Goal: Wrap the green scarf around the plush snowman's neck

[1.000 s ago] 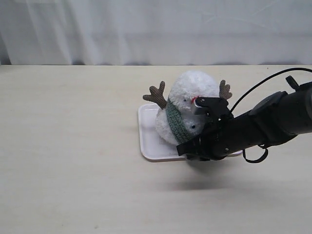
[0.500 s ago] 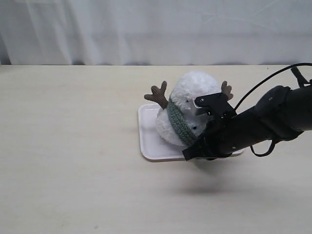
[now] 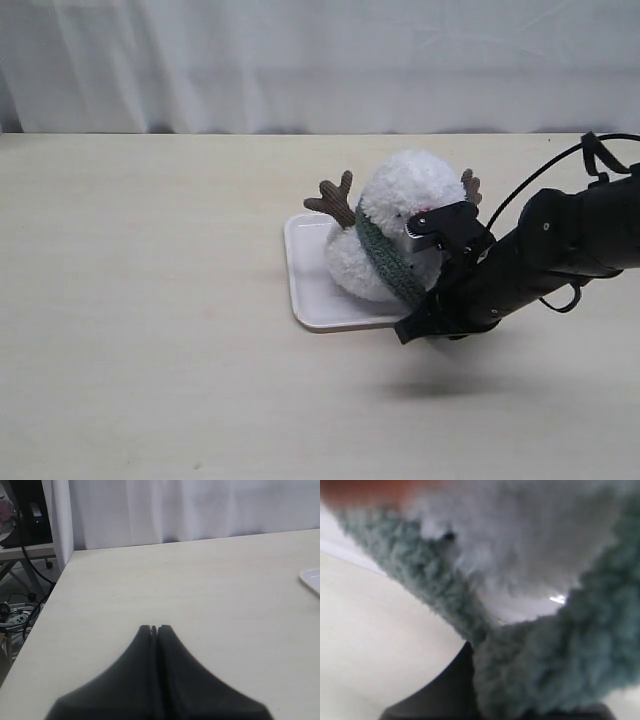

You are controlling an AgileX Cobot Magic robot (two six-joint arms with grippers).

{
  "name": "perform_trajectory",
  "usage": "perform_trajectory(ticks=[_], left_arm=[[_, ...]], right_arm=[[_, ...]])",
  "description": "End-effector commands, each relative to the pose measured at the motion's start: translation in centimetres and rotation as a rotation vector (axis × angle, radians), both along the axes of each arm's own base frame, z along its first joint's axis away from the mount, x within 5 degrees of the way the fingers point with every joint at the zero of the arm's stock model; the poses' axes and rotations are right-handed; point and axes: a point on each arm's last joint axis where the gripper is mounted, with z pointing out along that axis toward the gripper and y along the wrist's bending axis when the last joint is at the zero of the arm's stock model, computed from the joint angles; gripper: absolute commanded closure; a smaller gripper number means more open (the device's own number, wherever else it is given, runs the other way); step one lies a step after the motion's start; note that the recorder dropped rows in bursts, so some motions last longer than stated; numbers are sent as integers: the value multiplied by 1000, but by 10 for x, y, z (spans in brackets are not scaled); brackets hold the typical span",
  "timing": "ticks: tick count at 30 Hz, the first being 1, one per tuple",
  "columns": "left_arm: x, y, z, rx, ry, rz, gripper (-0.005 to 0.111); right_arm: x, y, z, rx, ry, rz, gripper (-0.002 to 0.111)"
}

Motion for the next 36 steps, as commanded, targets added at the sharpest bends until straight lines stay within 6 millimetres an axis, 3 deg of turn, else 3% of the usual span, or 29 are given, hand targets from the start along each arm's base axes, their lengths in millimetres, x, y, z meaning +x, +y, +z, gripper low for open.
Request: perform_trajectory(ticks=[1,36], left_arm=[[0,0,1,-6,-12,-3,107],[0,0,1,-6,-12,-3,107]], right_arm=[[0,0,-12,-15,34,-5,104],[-4,-2,-17,-23,42,-9,104]])
